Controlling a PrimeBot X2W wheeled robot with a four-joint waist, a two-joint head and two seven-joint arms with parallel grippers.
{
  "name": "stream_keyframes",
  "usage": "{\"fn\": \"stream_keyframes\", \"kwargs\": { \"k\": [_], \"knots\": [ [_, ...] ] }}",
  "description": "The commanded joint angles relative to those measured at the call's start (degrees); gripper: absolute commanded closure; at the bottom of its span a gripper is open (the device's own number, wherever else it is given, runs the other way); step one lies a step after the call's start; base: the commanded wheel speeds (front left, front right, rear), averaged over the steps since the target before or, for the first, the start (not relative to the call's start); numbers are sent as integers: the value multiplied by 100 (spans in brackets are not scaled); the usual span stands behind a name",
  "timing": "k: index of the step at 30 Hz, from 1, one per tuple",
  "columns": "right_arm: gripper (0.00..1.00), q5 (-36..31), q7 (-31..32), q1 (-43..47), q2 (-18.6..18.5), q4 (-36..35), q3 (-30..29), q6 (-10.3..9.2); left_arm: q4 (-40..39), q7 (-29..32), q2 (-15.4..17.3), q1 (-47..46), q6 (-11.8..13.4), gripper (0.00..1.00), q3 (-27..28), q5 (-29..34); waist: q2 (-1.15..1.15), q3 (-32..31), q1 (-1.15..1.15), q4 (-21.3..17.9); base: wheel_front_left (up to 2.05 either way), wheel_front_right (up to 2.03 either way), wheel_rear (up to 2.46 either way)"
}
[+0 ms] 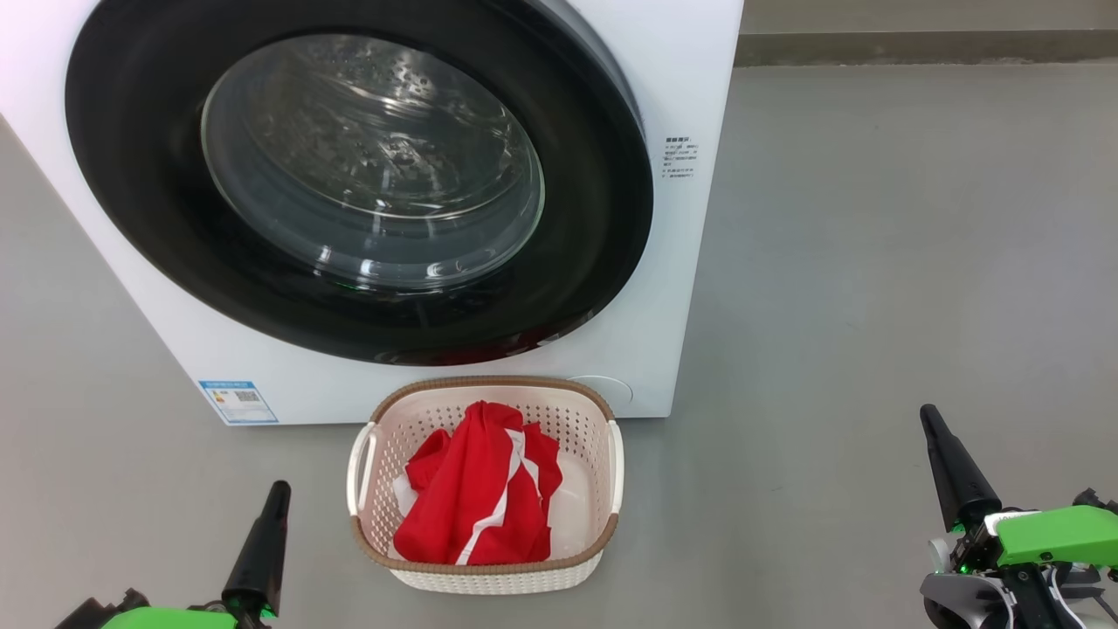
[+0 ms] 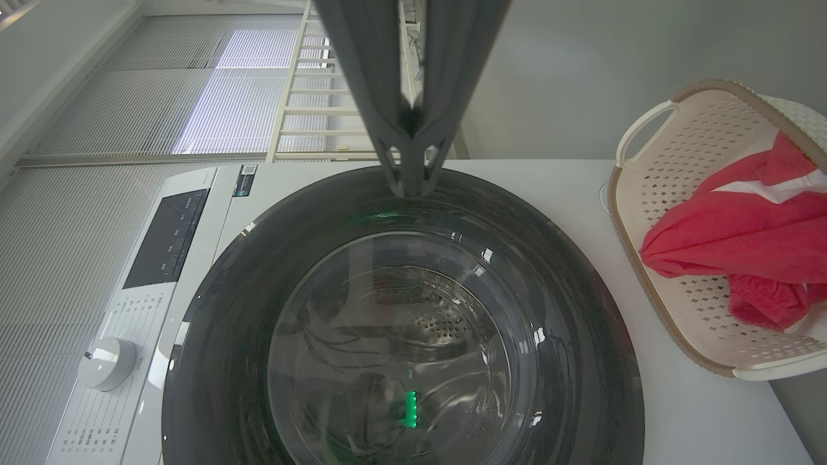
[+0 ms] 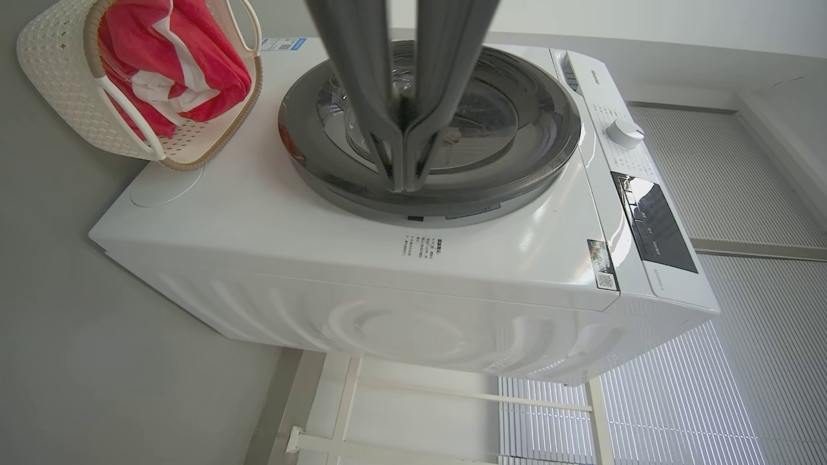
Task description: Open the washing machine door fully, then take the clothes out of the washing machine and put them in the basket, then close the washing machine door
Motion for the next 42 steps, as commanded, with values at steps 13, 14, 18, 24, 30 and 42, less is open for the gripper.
{"fn": "stream_keyframes", "kwargs": {
  "k": [13, 14, 18, 24, 30, 42],
  "knots": [
    [100, -50, 33, -241, -36, -138, 85, -3, -117, 45, 59, -235, -38, 100, 223, 55, 0, 0, 0, 0, 0, 0, 0],
    [100, -51, 34, -241, -35, -138, 84, -3, -117, 46, 58, -235, -38, 100, 224, 56, 0, 0, 0, 0, 0, 0, 0],
    [100, -55, 38, -241, -31, -138, 79, -3, -117, 50, 54, -236, -38, 100, 229, 60, 0, 0, 0, 0, 0, 0, 0],
    [100, -60, 43, -242, -27, -137, 73, -3, -117, 54, 50, -236, -38, 100, 235, 64, 0, 0, 0, 0, 0, 0, 0],
    [100, -65, 48, -242, -23, -137, 68, -3, -117, 59, 47, -237, -38, 100, 240, 69, 0, 0, 0, 0, 0, 0, 0],
    [100, -73, 56, -243, -16, -137, 58, -3, -116, 66, 40, -238, -38, 100, 250, 77, 0, 0, 0, 0, 0, 0, 0]
  ]
}}
